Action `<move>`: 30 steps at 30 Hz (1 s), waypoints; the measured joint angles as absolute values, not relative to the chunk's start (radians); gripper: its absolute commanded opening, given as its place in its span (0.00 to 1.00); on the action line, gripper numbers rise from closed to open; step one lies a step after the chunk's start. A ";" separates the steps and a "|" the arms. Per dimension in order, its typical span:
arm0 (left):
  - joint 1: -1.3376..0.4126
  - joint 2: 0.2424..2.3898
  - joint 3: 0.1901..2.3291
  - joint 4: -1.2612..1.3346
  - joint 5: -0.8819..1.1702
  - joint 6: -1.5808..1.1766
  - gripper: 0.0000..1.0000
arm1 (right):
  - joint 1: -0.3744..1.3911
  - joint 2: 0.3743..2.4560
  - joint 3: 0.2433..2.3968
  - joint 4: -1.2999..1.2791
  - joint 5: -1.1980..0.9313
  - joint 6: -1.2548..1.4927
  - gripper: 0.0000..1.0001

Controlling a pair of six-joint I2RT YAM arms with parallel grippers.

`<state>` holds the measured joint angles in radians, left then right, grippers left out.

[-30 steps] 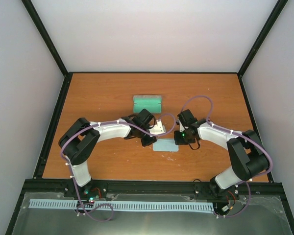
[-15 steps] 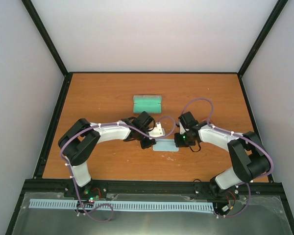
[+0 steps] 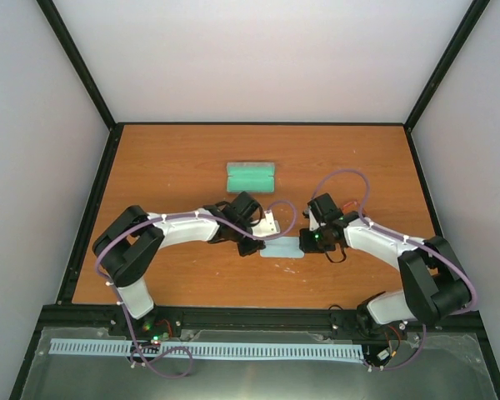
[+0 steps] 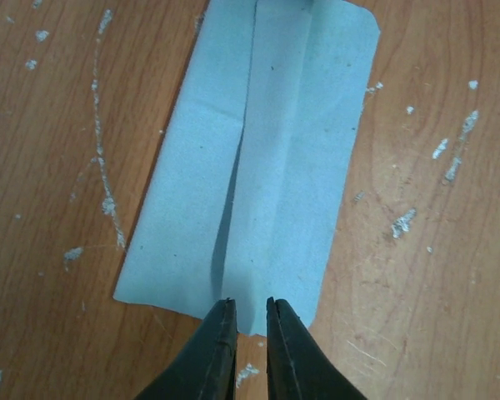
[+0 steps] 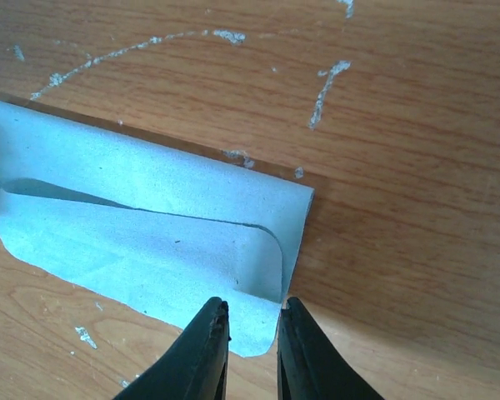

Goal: Organize the sunglasses
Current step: Fold the glasses cleaning cloth at the center of the board.

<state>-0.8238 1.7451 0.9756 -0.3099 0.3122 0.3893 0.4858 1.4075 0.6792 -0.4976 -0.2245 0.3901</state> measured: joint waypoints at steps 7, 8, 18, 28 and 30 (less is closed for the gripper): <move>-0.826 1.707 0.950 -0.309 0.308 0.371 0.06 | 0.486 1.375 0.673 -0.501 -0.201 0.410 0.08; -0.825 1.705 0.951 -0.307 0.305 0.368 0.06 | 0.486 1.375 0.678 -0.503 -0.191 0.412 0.14; -0.731 1.776 1.076 -0.310 0.310 0.365 0.07 | 0.486 1.510 0.805 -0.502 -0.124 0.416 0.42; -0.708 1.805 1.091 -0.331 0.342 0.384 0.10 | 0.486 1.575 0.819 -0.505 -0.137 0.416 0.40; -0.708 1.805 1.091 -0.334 0.347 0.384 0.10 | 0.486 1.583 0.821 -0.505 -0.142 0.416 0.38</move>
